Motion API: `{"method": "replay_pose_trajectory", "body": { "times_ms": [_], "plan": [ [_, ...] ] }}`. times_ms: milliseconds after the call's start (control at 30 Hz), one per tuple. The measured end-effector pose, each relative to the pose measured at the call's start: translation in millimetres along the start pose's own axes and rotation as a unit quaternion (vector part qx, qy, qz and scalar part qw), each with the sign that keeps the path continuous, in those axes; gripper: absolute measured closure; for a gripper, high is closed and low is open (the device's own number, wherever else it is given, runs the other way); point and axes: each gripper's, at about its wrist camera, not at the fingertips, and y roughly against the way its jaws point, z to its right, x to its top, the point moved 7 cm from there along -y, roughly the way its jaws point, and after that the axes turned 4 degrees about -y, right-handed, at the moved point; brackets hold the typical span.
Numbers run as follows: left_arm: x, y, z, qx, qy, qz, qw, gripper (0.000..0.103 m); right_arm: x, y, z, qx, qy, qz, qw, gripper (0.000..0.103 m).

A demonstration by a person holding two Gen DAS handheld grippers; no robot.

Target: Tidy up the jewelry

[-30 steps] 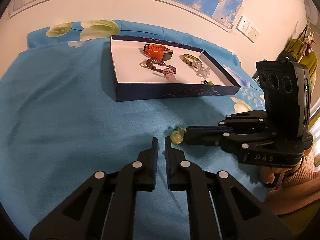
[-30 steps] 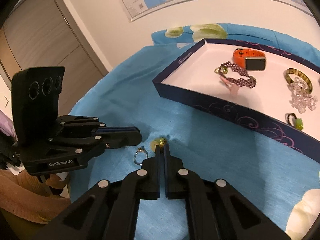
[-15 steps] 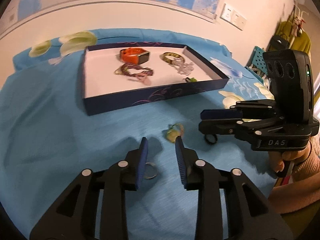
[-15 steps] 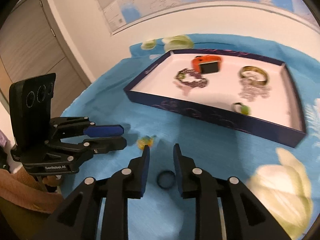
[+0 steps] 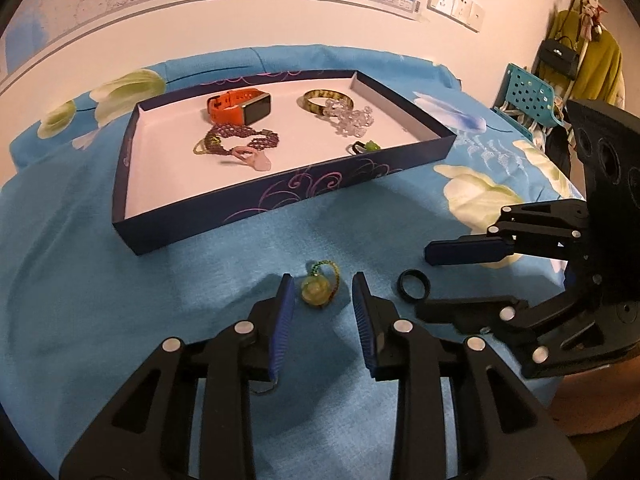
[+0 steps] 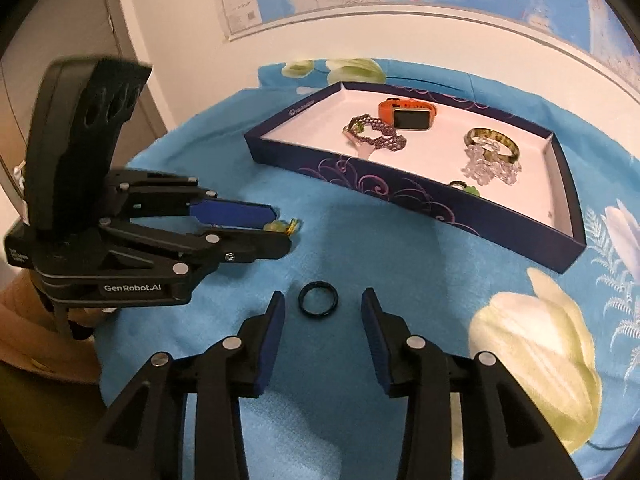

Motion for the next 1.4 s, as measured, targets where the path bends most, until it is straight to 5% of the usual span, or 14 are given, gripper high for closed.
{"method": "replay_pose_trajectory", "body": {
  "times_ms": [200, 367, 767, 1200, 1400],
  "plan": [
    [-3, 17, -22, -0.016, 0.043, 0.023, 0.9987, 0.073, 10, 45, 63, -0.012, -0.102, 0.062, 0.993, 0.066],
    [-5, 36, -49, -0.008, 0.082, 0.045, 0.9956, 0.073, 4, 58, 92, -0.042, -0.126, 0.064, 0.989, 0.065],
    [-7, 62, -78, 0.028, 0.094, 0.061, 0.9933, 0.073, 8, 28, 36, 0.004, -0.056, 0.035, 0.998, 0.065],
    [0, 11, -7, -0.011, 0.0, 0.009, 0.9999, 0.073, 1, -7, -12, -0.006, 0.028, -0.011, 1.0, 0.066],
    [3, -7, 3, 0.001, -0.017, -0.014, 0.9998, 0.074, 2, -9, -9, -0.034, 0.043, -0.007, 0.998, 0.083]
  ]
}}
